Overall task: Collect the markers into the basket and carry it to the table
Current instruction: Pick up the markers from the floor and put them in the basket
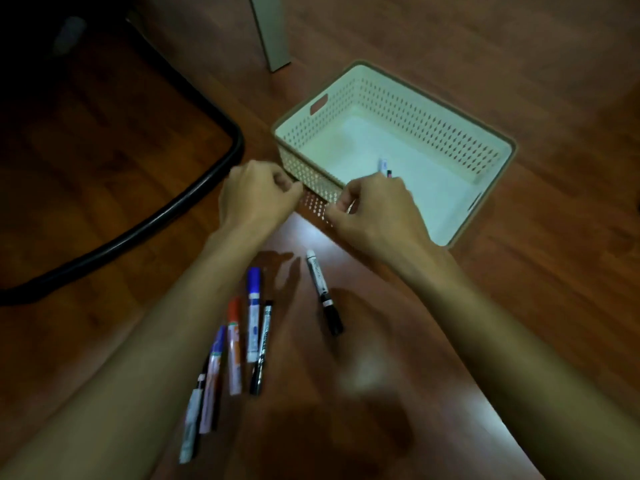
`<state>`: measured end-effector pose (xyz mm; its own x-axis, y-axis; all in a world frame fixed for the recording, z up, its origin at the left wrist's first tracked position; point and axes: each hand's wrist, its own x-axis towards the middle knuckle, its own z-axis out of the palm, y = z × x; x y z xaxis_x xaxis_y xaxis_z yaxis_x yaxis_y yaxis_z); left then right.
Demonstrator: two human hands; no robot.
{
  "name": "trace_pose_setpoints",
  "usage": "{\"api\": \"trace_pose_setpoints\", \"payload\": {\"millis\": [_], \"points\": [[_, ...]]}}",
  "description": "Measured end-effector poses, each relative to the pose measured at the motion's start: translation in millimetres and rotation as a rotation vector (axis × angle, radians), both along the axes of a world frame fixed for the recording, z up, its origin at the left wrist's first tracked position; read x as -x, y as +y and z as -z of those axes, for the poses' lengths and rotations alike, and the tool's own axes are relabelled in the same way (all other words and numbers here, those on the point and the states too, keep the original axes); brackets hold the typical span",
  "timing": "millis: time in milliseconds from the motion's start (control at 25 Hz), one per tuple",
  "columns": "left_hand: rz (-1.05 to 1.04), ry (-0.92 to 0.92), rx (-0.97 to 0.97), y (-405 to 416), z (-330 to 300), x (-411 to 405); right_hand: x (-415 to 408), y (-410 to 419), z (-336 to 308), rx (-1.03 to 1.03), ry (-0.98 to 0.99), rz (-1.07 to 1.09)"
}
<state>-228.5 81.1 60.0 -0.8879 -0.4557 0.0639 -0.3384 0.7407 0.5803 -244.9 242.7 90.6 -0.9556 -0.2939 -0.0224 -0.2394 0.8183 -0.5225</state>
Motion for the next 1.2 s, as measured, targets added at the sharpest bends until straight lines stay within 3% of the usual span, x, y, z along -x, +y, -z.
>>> {"api": "trace_pose_setpoints", "payload": {"millis": [240,560,720,960,1200], "points": [[-0.011,-0.331,-0.011,9,61,-37,-9,17,52,-0.391,-0.255,-0.060],[0.007,-0.434,0.101,9,76,-46,-19,22,75,-0.438,-0.313,-0.036],[0.016,-0.422,0.066,12,56,-27,-6,26,70,-0.308,-0.309,0.027],[0.000,-0.072,0.039,3,-26,6,21,11,-12,0.055,-0.122,0.120],[0.110,-0.103,0.095,38,-38,69,61,30,-18,-0.077,-0.141,0.248]]}}
